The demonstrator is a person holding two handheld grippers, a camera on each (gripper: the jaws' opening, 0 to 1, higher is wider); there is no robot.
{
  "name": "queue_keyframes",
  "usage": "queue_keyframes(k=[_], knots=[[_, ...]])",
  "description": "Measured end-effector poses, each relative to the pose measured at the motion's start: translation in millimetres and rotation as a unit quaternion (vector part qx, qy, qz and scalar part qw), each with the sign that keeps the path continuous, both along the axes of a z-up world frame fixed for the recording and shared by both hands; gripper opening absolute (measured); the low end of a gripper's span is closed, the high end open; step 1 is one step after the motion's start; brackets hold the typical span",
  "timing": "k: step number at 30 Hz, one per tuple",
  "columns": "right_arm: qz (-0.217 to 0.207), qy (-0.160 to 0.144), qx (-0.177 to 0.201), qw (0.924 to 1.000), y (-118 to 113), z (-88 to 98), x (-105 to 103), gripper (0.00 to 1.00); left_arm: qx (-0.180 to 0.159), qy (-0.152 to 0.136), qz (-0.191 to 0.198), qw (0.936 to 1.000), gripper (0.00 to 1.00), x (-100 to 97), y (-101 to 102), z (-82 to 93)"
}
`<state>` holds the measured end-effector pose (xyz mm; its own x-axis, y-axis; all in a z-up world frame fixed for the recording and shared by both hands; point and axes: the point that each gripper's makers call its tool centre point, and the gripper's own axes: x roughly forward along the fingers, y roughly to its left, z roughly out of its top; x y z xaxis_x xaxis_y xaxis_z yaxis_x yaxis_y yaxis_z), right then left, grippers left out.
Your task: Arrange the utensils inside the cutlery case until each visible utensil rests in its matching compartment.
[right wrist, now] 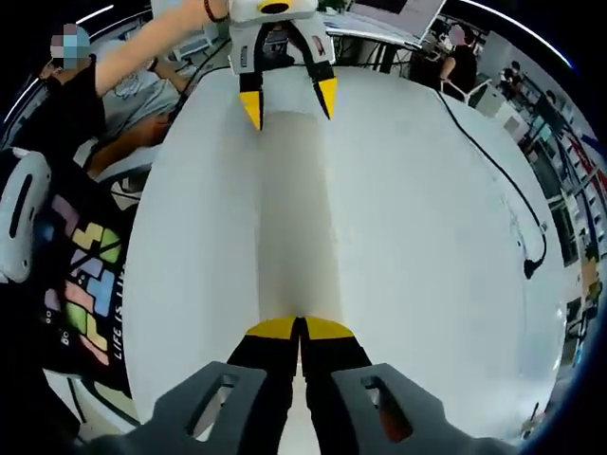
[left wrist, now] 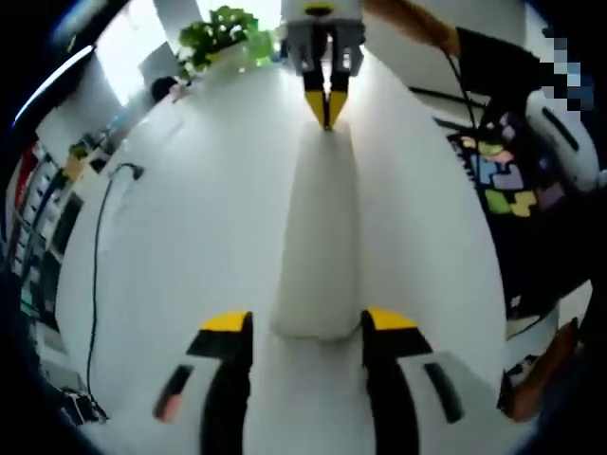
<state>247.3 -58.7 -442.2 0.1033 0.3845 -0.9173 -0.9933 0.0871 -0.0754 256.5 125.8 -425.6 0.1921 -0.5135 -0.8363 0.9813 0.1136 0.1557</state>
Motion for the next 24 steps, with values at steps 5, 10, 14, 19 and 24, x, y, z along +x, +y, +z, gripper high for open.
queue_keyframes(k=[5,10,14,19,24], knots=[[-0.001,0.003,-0.031,0.9995,0.1,-0.8,0.1,0.00,-0.002,-0.006,0.010,0.9999,0.21,-8.8,-16.9,17.6],[0.000,-0.003,-0.058,0.9983,-0.8,-1.3,-0.5,0.00,0.052,-0.019,-0.010,0.9984,0.18,-5.9,-23.7,2.7],[-0.002,-0.005,-0.075,0.9972,-0.6,-1.8,0.1,0.00,0.087,-0.015,-0.007,0.9961,0.13,-0.7,-18.5,-10.0],[-0.002,0.003,-0.083,0.9965,-1.0,-1.8,2.5,0.00,0.101,-0.021,-0.001,0.9946,0.05,2.9,-11.4,-9.9],[-0.015,0.025,-0.069,0.9972,-2.2,-2.0,3.0,0.00,0.116,-0.030,-0.004,0.9928,0.00,8.7,-7.4,-10.5]])
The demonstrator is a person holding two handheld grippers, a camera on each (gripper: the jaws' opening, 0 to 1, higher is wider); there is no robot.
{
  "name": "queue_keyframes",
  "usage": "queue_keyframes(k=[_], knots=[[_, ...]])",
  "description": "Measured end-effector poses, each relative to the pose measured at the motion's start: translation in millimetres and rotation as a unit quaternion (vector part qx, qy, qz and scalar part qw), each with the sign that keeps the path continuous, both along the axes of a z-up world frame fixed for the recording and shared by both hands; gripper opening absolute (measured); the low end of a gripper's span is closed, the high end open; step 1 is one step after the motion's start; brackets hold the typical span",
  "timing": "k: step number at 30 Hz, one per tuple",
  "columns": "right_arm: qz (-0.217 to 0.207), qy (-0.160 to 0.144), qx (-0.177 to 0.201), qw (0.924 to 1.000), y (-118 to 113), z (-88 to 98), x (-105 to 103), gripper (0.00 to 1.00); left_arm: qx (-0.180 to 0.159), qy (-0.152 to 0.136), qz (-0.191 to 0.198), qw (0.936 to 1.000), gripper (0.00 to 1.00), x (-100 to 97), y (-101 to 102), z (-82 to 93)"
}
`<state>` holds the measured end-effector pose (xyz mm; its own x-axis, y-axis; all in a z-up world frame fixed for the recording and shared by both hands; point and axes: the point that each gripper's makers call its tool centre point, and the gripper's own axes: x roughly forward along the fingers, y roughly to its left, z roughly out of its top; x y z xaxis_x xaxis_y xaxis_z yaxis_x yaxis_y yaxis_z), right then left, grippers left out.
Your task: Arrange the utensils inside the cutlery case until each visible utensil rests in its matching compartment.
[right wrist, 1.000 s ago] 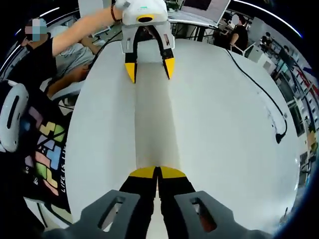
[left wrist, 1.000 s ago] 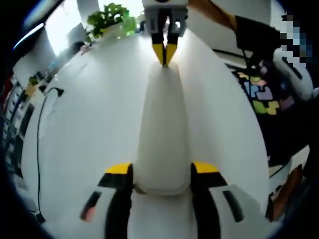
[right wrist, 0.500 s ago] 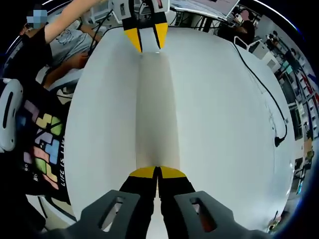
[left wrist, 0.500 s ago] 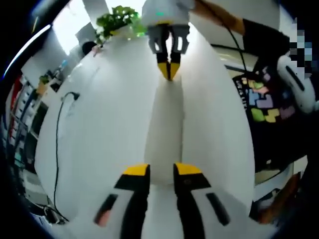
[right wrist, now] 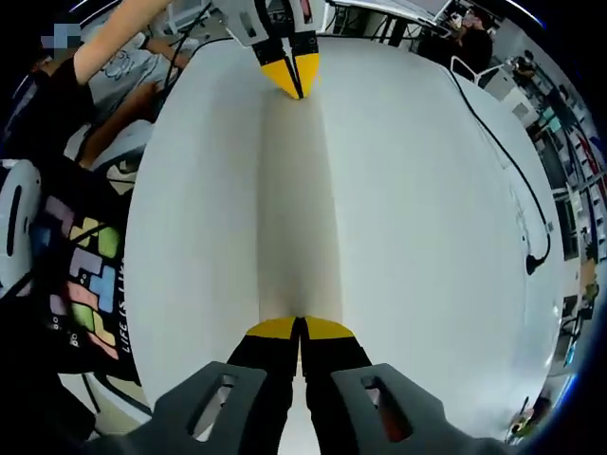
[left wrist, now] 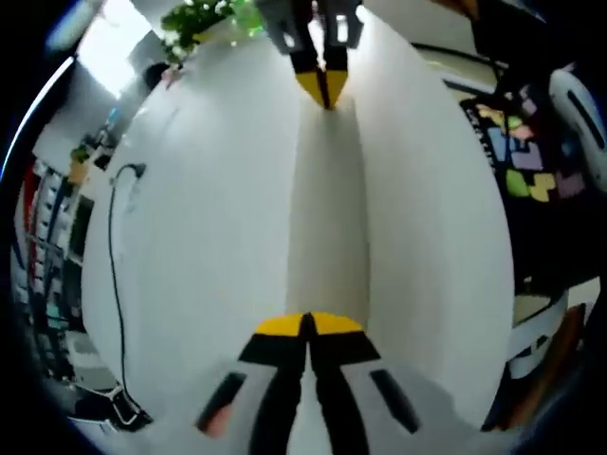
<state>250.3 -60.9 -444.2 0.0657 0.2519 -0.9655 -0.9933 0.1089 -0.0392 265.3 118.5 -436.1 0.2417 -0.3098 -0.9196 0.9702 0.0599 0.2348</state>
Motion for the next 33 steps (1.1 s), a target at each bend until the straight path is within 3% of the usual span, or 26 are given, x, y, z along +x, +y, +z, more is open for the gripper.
queue_keyframes(k=[5,7,16,27,32,33], knots=[[-0.028,0.012,0.021,0.9993,0.1,0.6,2.9,0.00,0.026,0.001,-0.020,0.9995,0.00,-3.7,1.1,-0.3],[-0.029,0.011,0.026,0.9992,-0.2,0.4,2.3,0.00,0.030,0.017,-0.029,0.9990,0.01,-13.4,1.3,-0.1],[-0.016,0.002,0.024,0.9996,1.6,0.0,-0.6,0.00,0.046,0.024,-0.014,0.9986,0.01,-14.2,0.3,-2.4],[-0.015,0.003,0.028,0.9995,1.5,-0.7,-3.5,0.00,0.009,0.062,0.018,0.9978,0.00,-13.7,0.3,-2.2],[0.026,-0.013,0.015,0.9995,3.0,0.5,-4.3,0.00,0.015,0.058,0.014,0.9981,0.00,-14.8,0.2,-2.2],[0.037,-0.020,0.037,0.9984,12.2,1.3,-2.4,0.00,0.016,0.056,0.011,0.9982,0.00,-15.1,0.2,-2.2]])
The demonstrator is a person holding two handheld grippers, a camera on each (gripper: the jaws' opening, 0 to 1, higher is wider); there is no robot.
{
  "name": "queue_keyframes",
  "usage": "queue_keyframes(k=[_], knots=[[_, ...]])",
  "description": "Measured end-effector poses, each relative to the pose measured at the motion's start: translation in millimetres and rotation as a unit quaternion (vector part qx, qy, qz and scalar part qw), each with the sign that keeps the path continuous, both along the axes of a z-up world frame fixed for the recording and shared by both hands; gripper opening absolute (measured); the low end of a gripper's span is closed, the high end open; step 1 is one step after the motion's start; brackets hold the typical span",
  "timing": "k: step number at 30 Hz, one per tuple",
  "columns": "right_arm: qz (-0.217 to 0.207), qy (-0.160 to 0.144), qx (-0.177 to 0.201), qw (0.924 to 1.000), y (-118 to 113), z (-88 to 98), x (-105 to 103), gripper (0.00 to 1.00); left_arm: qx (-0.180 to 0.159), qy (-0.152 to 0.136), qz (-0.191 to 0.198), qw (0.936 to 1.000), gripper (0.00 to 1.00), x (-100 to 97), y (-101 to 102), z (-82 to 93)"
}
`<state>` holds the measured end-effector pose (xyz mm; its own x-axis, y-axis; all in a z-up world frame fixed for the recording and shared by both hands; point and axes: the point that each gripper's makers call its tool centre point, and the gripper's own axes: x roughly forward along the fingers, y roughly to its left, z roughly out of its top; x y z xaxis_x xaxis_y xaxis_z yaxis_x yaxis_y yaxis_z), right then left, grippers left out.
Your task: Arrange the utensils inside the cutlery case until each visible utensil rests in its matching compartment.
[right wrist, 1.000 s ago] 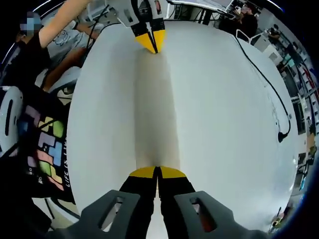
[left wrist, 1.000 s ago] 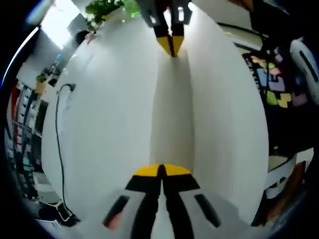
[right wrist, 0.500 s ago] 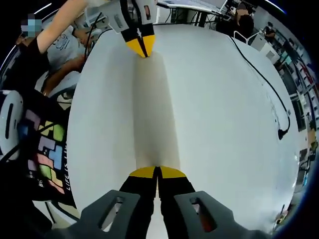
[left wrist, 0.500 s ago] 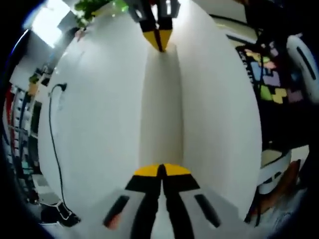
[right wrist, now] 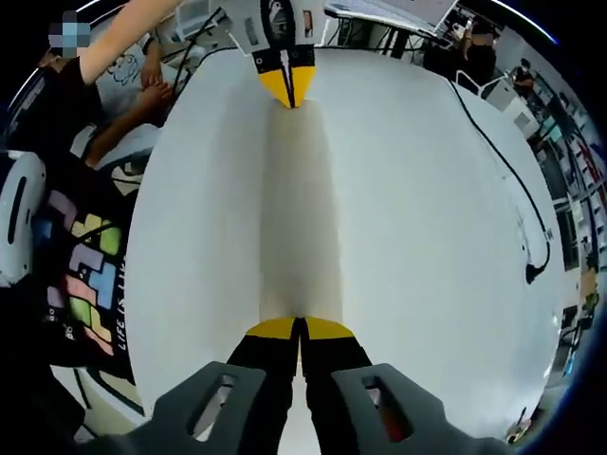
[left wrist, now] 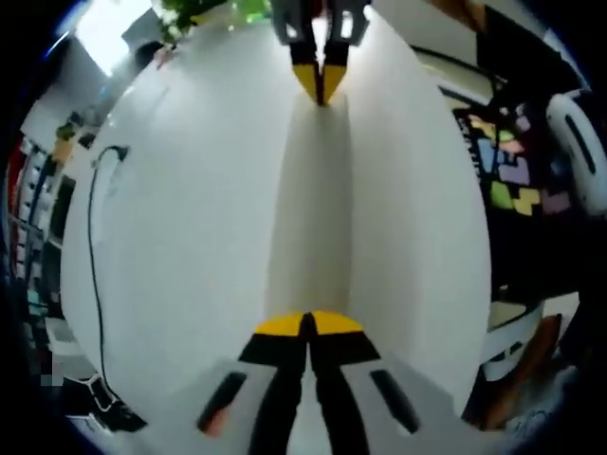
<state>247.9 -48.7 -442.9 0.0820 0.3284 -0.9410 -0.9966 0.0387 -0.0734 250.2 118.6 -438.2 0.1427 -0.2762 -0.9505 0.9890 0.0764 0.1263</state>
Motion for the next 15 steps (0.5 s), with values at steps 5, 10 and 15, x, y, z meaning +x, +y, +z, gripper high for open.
queue_keyframes(k=[5,10,15], knots=[[0.040,-0.004,0.097,0.9945,50.7,5.9,-6.6,0.08,-0.005,0.003,0.002,1.0000,0.00,1.1,0.1,0.4],[0.111,-0.067,0.208,0.9695,105.9,19.0,-1.9,0.21,-0.019,0.002,0.003,0.9998,0.00,1.1,1.1,0.6],[0.064,-0.051,0.286,0.9547,135.1,23.7,7.2,0.41,-0.064,-0.008,0.009,0.9979,0.00,1.2,0.4,1.9]])
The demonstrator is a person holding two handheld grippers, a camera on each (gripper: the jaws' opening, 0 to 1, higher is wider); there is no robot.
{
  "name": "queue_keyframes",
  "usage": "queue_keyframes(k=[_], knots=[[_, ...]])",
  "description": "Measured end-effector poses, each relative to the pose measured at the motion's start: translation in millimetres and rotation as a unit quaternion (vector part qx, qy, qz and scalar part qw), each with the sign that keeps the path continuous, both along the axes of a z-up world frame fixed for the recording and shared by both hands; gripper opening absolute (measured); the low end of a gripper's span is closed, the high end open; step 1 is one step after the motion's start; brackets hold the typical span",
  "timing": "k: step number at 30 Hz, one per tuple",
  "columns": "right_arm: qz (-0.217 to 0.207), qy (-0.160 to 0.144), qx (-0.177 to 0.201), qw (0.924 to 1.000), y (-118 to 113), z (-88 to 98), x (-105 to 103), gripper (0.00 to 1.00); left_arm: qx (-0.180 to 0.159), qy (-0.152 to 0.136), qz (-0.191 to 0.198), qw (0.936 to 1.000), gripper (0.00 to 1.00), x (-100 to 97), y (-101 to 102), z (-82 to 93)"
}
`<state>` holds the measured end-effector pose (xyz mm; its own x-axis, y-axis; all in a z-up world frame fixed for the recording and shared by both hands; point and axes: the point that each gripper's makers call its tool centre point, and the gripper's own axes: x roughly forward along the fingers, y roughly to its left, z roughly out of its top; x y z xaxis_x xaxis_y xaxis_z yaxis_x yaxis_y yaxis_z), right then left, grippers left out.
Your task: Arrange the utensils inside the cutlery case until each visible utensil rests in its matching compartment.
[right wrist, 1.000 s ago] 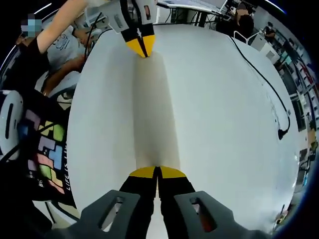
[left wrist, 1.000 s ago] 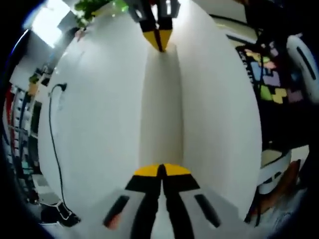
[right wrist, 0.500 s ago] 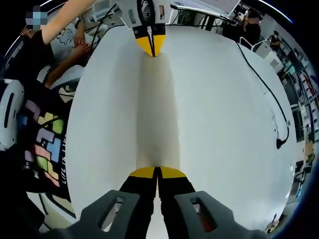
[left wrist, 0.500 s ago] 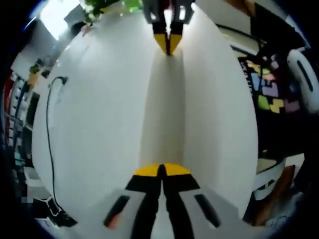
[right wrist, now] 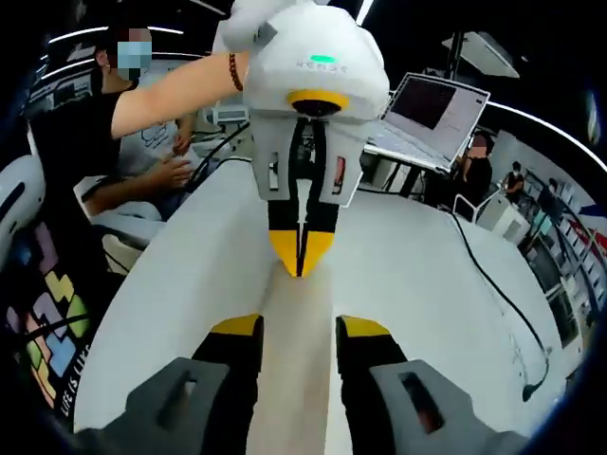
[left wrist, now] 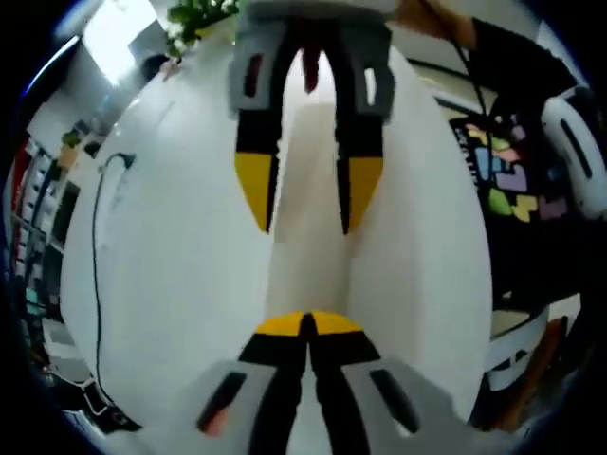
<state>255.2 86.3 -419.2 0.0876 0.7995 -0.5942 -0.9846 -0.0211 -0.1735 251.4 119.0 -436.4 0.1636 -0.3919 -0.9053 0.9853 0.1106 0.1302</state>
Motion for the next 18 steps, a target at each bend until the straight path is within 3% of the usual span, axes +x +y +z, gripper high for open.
queue_keyframes(k=[2,6,10,12,16,18], knots=[[-0.015,0.017,-0.012,0.9997,1.7,-8.9,3.9,0.54,-0.012,-0.003,-0.002,0.9999,0.00,-0.1,0.9,0.2],[-0.021,0.031,-0.009,0.9993,10.0,-16.2,6.3,0.45,-0.027,-0.006,0.002,0.9996,0.00,0.0,-0.8,0.6],[-0.013,0.044,-0.033,0.9984,13.9,-29.8,2.9,0.47,-0.029,-0.035,-0.019,0.9988,0.01,0.7,-6.3,1.1],[-0.014,0.049,-0.041,0.9978,14.5,-34.0,3.0,0.46,-0.034,-0.036,-0.015,0.9987,0.01,2.6,-7.3,1.9],[-0.008,0.066,-0.043,0.9969,15.2,-35.0,0.4,0.45,-0.003,-0.081,-0.024,0.9964,0.01,8.4,2.0,4.2],[-0.006,0.069,-0.043,0.9967,15.3,-34.6,-0.1,0.45,-0.006,-0.071,-0.022,0.9972,0.01,4.5,4.2,4.0]])
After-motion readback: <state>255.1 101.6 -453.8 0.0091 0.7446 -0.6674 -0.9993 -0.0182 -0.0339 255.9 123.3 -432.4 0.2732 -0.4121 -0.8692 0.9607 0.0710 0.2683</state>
